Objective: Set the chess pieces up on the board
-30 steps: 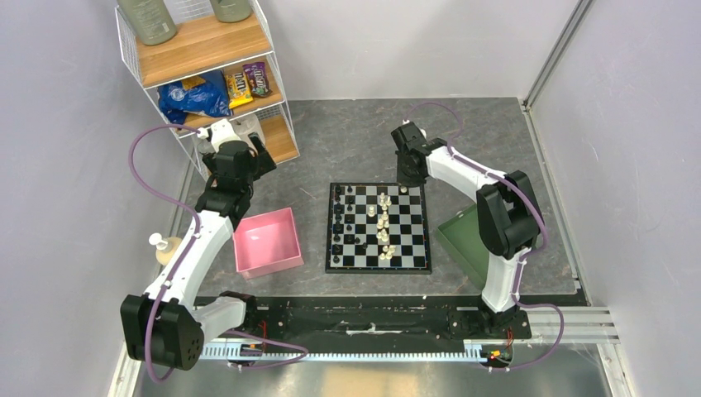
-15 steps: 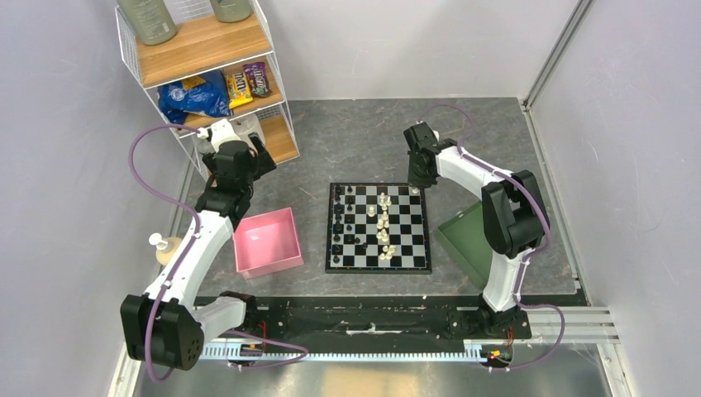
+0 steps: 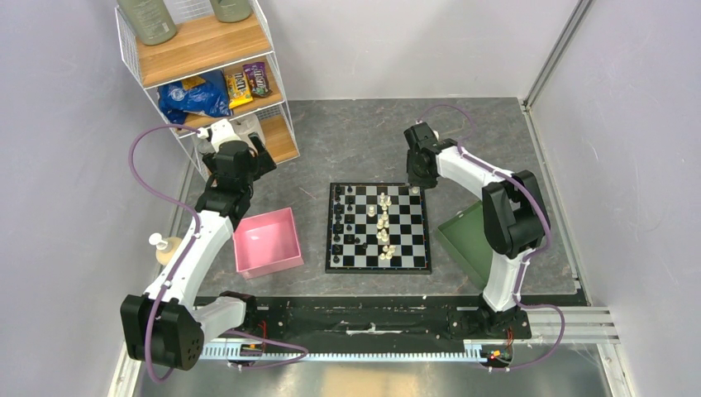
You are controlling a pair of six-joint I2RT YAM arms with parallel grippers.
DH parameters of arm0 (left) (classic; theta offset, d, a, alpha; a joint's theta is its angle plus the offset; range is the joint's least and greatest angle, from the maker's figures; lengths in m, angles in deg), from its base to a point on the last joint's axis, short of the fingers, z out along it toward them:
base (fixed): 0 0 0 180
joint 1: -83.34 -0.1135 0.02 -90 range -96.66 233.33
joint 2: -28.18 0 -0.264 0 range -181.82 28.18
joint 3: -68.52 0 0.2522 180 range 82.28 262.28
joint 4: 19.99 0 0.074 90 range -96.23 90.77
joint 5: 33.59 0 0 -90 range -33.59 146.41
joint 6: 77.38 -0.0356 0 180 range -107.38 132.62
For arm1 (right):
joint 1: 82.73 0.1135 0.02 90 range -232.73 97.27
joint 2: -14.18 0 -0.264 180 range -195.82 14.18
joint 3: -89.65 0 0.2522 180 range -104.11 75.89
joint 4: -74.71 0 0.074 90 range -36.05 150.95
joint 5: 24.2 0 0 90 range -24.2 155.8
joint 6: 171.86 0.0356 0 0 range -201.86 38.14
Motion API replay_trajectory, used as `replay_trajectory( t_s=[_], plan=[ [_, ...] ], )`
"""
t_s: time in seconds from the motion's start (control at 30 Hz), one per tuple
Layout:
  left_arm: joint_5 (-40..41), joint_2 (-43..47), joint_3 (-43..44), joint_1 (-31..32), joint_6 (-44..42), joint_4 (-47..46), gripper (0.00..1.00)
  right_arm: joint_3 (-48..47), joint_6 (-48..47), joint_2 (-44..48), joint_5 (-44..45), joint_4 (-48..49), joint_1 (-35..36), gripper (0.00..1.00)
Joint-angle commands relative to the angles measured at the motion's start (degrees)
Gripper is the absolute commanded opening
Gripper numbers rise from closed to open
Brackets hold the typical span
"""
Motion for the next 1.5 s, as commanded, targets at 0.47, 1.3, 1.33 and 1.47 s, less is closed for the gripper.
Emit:
replay_trajectory(
  t_s=[0.47, 1.3, 1.33, 1.47],
  plan=[
    [0.0, -0.2, 0.6, -0.2, -1.0, -1.6, 1.00, -3.5, 1.0, 6.7, -3.6, -3.4, 8.8, 0.55],
    [0.7, -0.4, 0.9, -0.2, -1.4, -1.7, 1.00, -3.2, 4.2, -1.6, -3.5, -2.4, 10.6, 0.35],
    [0.8, -0.4, 0.8, -0.2, -1.4, -1.7, 1.00, -3.1, 4.1, -1.5, -3.3, -2.4, 10.6, 0.34],
    [0.6, -0.2, 0.6, -0.2, -1.3, -1.8, 1.00, -3.0, 3.6, -1.4, -2.1, -2.2, 10.6, 0.29]
  ],
)
